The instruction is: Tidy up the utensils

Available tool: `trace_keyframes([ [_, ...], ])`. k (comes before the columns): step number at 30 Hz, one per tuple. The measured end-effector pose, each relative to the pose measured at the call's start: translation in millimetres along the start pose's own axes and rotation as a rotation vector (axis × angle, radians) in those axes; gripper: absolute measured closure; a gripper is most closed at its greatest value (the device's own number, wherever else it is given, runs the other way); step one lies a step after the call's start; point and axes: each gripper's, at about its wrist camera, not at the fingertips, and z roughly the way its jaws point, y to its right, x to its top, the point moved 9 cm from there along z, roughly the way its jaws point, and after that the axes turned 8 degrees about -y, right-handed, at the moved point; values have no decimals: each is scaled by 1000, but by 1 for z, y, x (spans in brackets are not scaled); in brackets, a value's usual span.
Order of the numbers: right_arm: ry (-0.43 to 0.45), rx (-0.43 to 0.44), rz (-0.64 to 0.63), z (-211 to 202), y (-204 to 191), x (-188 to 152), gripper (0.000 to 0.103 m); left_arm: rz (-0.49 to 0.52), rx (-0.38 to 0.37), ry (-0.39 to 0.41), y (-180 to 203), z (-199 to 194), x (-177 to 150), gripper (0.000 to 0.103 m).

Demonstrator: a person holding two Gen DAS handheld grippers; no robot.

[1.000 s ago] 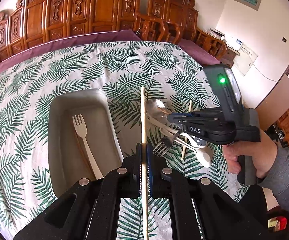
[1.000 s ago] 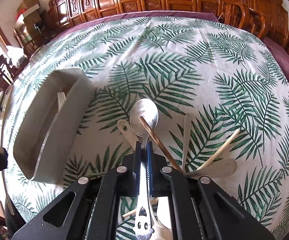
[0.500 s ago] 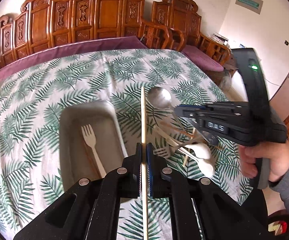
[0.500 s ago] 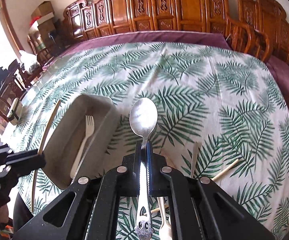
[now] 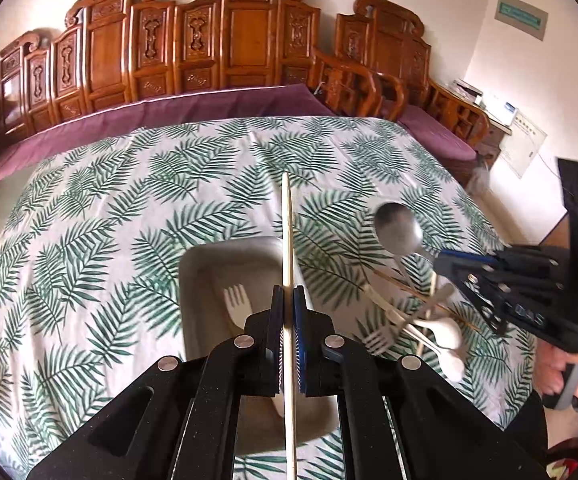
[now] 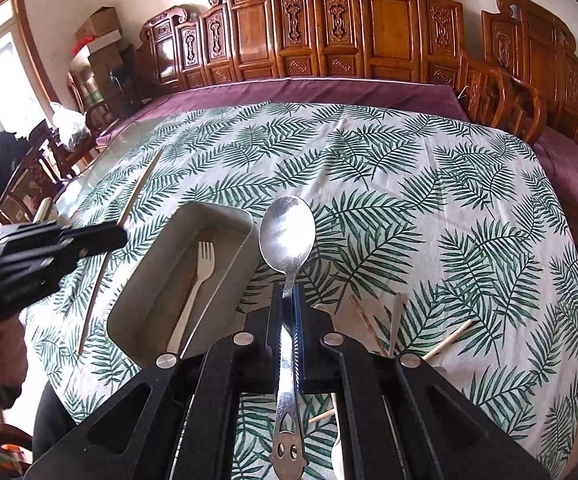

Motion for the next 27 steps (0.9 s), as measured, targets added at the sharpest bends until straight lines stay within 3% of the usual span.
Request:
trace_keyframes([
  [12,-10,20,-13,4,-19,-4,97,-30,38,-54,-25,33,0,99],
  [13,-11,20,-13,5,-20,-4,97,-36,46,-60,-27,35,-2,98],
  [14,-12,20,-15,6,-22,-4,97,-41,50,-65,-29,36,-3,90],
  [16,-15,21,-23,8,-27,-4,97,-52,54,-59,-32,34,-5,83],
  [27,-30,44,-61,26,-71,-1,97,-82,68,3,-51,-8,-27,82],
])
